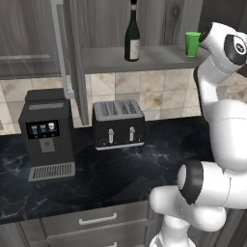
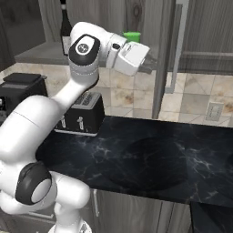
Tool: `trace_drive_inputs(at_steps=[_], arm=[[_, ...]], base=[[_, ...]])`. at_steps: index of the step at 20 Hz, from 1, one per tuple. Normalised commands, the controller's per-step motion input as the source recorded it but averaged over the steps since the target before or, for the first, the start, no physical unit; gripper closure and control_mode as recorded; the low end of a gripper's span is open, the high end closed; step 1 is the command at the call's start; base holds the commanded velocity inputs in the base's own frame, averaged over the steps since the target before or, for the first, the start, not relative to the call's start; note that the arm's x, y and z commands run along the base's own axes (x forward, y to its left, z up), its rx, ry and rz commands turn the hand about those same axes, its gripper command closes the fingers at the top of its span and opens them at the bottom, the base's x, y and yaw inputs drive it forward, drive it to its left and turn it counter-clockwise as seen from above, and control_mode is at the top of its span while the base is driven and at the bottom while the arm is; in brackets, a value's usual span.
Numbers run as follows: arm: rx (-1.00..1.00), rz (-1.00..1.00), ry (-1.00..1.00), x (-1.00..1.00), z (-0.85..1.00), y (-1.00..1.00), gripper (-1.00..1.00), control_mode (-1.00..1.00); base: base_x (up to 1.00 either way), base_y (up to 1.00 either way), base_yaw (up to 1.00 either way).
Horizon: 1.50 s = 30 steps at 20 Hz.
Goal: Open the cabinet directly in front. Then move the wine and the cup to the dining counter with the candle on it.
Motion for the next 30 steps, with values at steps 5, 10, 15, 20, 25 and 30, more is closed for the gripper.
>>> trace_drive_inputs(at_steps=[5,10,15,20,25,30], arm=[[-0.05,0.26,0.01,-0.21,-0.01,0.66,-1.0,-1.0],[0.0,0.65,0.14,0.0,0.09,0.99,-1.0,-1.0],[0.03,0.75,0.16,0.0,0.06,0.66,-1.0,-1.0],[0.03,0.42,0.02,-0.05,0.09,0.07,-1.0,-1.0],[0.09,0.0,0.0,0.04,0.15,-0.03,-1.0,-1.0],[0.23,0.0,0.0,0.29,0.31,-0.12,-1.0,-1.0]], base=[[0.0,0.0,0.0],[0.0,0.0,0.0],[0.0,0.0,0.0],[0.0,0.0,0.0],[0.0,0.0,0.0],[0.0,0.0,0.0]])
